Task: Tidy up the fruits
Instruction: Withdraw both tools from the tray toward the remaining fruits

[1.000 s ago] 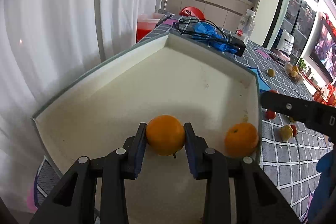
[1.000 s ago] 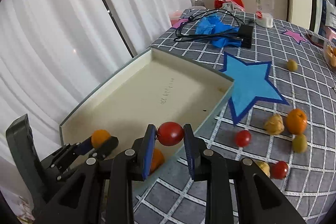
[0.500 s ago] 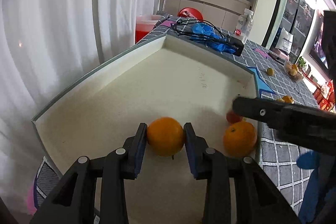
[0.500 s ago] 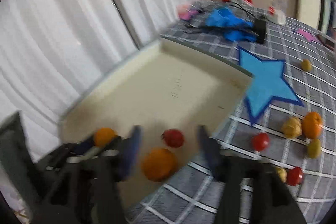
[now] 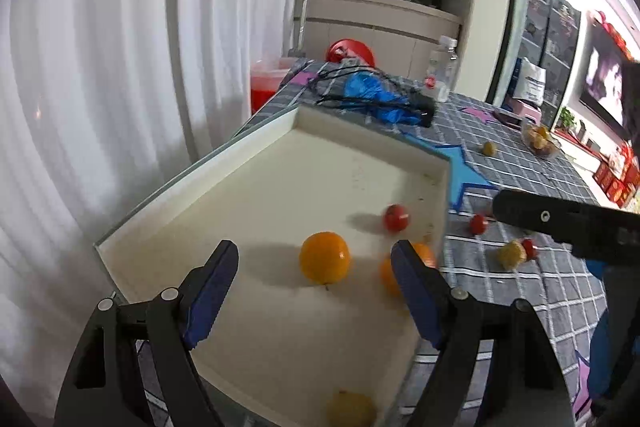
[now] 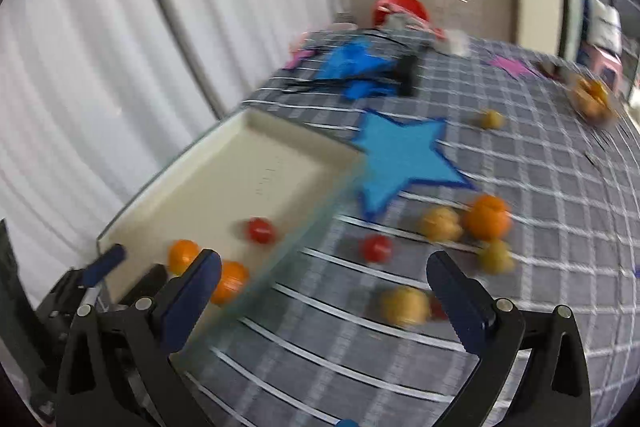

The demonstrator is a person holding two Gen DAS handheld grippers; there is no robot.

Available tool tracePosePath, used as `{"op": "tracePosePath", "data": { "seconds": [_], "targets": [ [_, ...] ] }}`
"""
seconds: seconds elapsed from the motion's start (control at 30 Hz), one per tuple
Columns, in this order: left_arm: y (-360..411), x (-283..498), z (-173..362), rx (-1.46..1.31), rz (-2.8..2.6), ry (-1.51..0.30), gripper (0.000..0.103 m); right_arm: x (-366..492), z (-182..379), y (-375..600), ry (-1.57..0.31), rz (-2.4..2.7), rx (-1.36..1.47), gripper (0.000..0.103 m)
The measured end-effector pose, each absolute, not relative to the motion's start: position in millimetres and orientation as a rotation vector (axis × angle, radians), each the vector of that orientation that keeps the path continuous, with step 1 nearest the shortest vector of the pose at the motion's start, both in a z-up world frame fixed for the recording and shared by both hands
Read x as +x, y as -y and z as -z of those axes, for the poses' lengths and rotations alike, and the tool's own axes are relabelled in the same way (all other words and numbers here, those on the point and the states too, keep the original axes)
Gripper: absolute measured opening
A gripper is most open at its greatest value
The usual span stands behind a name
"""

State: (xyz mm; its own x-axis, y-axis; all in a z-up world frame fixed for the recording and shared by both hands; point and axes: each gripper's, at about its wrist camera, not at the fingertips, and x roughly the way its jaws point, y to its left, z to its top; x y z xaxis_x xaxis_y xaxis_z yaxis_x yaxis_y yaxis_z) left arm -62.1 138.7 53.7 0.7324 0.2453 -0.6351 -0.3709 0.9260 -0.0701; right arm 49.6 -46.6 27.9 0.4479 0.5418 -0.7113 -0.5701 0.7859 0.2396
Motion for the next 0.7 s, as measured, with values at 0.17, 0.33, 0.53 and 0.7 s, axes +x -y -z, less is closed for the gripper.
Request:
{"op": "tracePosePath", "data": {
  "seconds": [0.17,0.33,0.53,0.7],
  "targets": [
    [-104,-57,-64,-0.142,-0.26,-0.674,0.083,70,-7,116,-0.93,-0.543,0.029,0.103],
    [-59,-36,-57,-0.085,-0.158,-0.75,0.084,83,15,175,-0.988,-0.367,0.035,0.103],
    [-9,-11,-44,-0.004,-0.093,-0.813,0.083,84,29,220,-0.964,-0.264,-0.031,0.103],
    [13,18,-31,0.052,-0.109,-0.854,0.083,74,33,219,-0.917,-0.263,-0.101,0.103]
  ]
}}
